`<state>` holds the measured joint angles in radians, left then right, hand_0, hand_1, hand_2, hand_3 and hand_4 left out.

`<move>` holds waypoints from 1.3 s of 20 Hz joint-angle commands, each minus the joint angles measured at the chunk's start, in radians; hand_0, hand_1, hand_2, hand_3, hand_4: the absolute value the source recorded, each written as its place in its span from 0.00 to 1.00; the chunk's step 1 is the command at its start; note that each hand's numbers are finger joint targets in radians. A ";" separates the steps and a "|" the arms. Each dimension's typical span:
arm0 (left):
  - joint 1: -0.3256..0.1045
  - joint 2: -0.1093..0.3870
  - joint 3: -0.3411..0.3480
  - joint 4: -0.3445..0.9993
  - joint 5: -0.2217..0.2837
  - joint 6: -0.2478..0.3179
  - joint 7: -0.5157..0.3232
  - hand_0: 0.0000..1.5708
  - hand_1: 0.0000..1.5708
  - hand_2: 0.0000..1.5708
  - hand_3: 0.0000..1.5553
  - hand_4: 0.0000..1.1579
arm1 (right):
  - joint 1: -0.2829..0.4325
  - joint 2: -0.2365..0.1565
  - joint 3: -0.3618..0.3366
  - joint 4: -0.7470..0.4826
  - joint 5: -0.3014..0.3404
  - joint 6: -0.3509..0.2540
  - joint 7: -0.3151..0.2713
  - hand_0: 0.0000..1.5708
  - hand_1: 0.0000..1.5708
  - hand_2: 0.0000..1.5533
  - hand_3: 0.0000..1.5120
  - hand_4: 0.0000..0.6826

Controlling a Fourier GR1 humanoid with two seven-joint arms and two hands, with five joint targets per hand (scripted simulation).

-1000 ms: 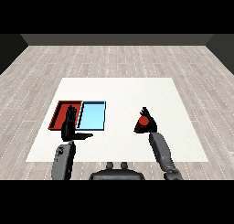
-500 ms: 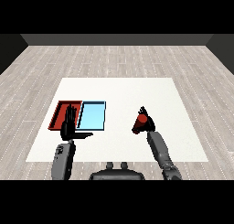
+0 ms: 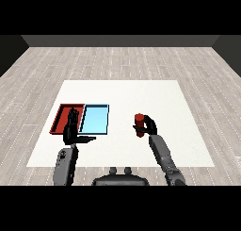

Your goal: Pick the red can and put it in the red box

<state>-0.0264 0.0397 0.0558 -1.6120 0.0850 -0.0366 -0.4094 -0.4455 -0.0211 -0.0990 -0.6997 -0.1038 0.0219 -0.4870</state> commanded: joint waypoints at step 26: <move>-0.040 -0.039 -0.157 0.013 -0.062 0.037 0.104 0.00 0.00 0.00 0.00 0.00 | 0.172 0.017 0.163 -0.717 0.073 -0.097 0.237 0.93 0.93 0.92 0.92 0.96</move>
<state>-0.0302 0.0097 -0.0808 -1.6165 0.0413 -0.0191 -0.3458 -0.2746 -0.0620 0.0183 -1.3452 -0.0661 -0.0147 -0.2861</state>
